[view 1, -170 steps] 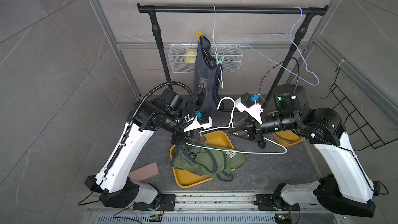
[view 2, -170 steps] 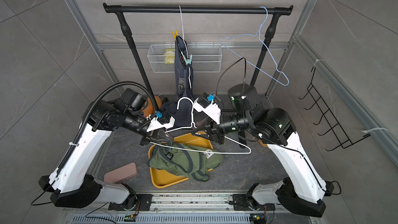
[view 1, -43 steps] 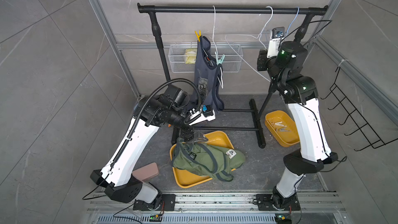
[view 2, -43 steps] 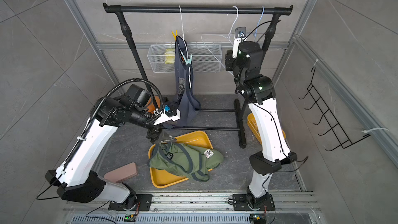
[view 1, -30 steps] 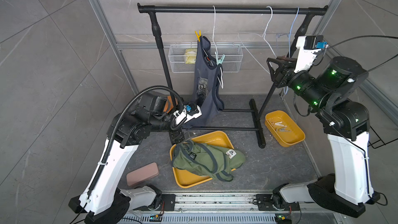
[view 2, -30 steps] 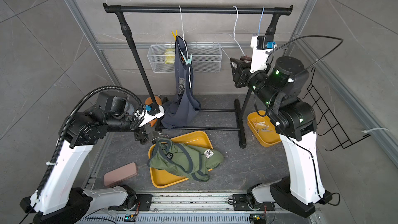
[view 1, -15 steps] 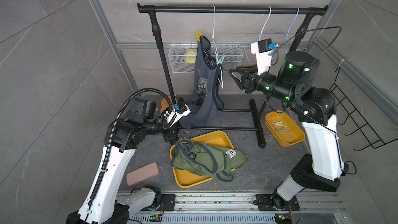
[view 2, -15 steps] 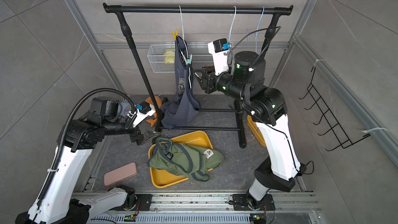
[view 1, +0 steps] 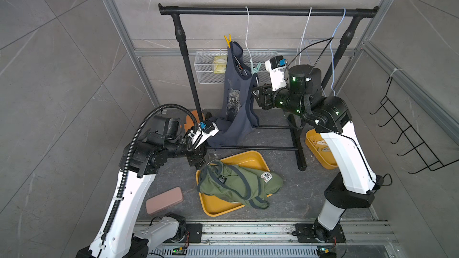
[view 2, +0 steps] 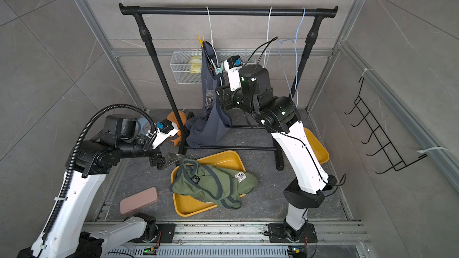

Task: Remove the clothespins securing tank tops to the hanger
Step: Pick up the hanger from the clothesline.

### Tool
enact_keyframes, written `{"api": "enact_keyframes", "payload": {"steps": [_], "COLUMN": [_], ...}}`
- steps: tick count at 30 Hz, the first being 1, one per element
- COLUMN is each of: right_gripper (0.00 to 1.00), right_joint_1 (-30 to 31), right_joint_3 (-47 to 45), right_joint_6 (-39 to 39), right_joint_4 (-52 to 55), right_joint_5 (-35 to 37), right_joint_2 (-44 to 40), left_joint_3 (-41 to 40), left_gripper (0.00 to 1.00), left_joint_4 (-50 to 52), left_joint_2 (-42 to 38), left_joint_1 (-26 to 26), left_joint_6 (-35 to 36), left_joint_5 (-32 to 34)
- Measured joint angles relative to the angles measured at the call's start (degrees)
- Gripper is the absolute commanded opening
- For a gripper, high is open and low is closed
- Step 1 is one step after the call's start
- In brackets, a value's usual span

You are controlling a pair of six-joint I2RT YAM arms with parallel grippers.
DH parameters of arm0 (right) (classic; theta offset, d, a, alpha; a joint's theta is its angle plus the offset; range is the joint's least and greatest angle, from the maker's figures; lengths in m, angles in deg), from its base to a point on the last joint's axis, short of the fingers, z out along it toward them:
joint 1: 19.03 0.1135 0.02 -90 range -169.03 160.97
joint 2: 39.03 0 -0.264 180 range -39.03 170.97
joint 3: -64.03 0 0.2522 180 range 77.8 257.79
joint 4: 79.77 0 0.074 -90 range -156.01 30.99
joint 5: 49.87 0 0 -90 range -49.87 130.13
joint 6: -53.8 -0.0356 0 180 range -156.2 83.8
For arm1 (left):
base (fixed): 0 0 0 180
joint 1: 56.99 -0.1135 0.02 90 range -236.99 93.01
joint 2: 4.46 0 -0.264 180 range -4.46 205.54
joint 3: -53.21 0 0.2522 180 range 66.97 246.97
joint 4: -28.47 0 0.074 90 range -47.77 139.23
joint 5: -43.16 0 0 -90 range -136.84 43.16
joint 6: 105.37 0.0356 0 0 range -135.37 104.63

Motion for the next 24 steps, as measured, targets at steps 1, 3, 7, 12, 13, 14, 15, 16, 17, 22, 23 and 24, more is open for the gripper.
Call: {"api": "enact_keyframes", "payload": {"steps": [1,3,7,12,13,14,15,16,17,22,23,24], "right_gripper": [0.47,0.41,0.28,0.0,0.0,0.0,0.0,0.0,0.0,0.0,0.0,0.0], "right_joint_1": [0.0,0.0,0.0,0.0,0.0,0.0,0.0,0.0,0.0,0.0,0.0,0.0], "right_joint_3": [0.33,2.05,6.45,6.56,6.56,6.58,6.58,6.56,6.45,1.01,-0.24,-1.29], "right_joint_6": [0.02,0.2,0.5,1.77,2.03,2.36,2.82,3.32,3.82,5.95,6.32,6.54], "right_joint_4": [0.0,0.5,1.6,1.64,1.51,1.29,1.09,0.92,0.74,-3.32,-4.17,-4.94], "right_joint_5": [0.66,1.79,3.96,6.05,6.4,6.4,6.25,6.21,6.19,5.62,5.55,5.55], "right_joint_2": [0.72,2.56,6.58,7.45,7.45,7.43,7.43,7.43,7.41,4.59,3.82,3.06], "left_joint_3": [0.0,0.0,0.0,-0.04,-0.04,-0.04,-0.04,-0.04,-0.04,-0.04,-0.04,-0.04], "left_gripper": [0.89,0.89,0.89,0.89,0.89,0.89,0.89,0.89,0.89,0.89,0.89,0.89], "left_joint_4": [0.02,0.04,0.07,0.09,0.09,0.09,0.09,0.09,0.09,0.09,0.09,0.09], "left_joint_2": [0.09,0.35,1.33,1.92,1.95,1.95,1.97,1.97,2.03,2.4,2.47,2.56], "left_joint_1": [0.0,0.0,0.0,0.0,0.0,0.0,0.0,0.0,0.0,0.0,0.0,0.0], "left_joint_6": [0.0,0.07,0.42,0.9,1.01,1.11,1.2,1.29,1.36,1.53,1.53,1.53], "left_joint_5": [-0.33,-0.66,-0.85,-1.36,-1.6,-1.79,-1.84,-1.86,-1.88,-2.21,-2.25,-2.25]}}
